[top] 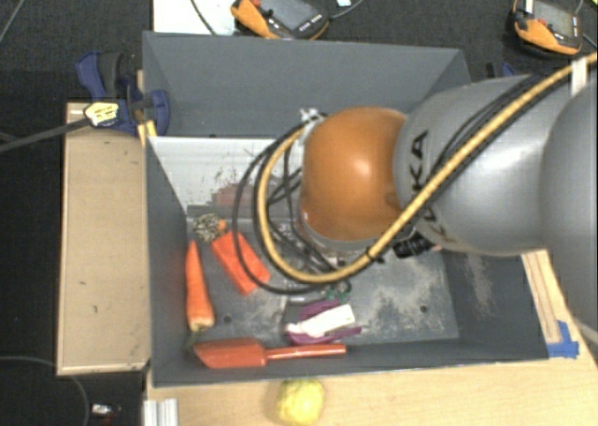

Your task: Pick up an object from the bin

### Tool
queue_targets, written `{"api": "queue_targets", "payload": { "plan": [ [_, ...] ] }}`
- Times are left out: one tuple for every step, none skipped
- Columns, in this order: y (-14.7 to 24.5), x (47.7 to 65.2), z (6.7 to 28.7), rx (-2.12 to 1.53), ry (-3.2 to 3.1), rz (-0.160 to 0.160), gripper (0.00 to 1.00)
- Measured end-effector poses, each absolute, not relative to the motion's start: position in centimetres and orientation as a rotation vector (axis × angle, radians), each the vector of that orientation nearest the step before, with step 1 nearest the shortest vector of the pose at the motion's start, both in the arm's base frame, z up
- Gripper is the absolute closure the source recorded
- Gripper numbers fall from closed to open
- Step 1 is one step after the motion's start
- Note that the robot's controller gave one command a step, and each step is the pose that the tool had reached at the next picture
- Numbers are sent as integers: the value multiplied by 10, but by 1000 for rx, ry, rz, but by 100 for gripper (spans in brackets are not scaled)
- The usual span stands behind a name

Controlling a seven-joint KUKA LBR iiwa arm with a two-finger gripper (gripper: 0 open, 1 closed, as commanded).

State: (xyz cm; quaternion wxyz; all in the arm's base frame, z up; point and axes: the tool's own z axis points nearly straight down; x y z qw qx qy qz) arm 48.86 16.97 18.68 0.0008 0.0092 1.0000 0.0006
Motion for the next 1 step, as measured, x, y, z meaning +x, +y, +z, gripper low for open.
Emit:
{"api": "queue_targets", "payload": {
  "plan": [
    [204,513,133,-46,3140,3,0]
  ]
}}
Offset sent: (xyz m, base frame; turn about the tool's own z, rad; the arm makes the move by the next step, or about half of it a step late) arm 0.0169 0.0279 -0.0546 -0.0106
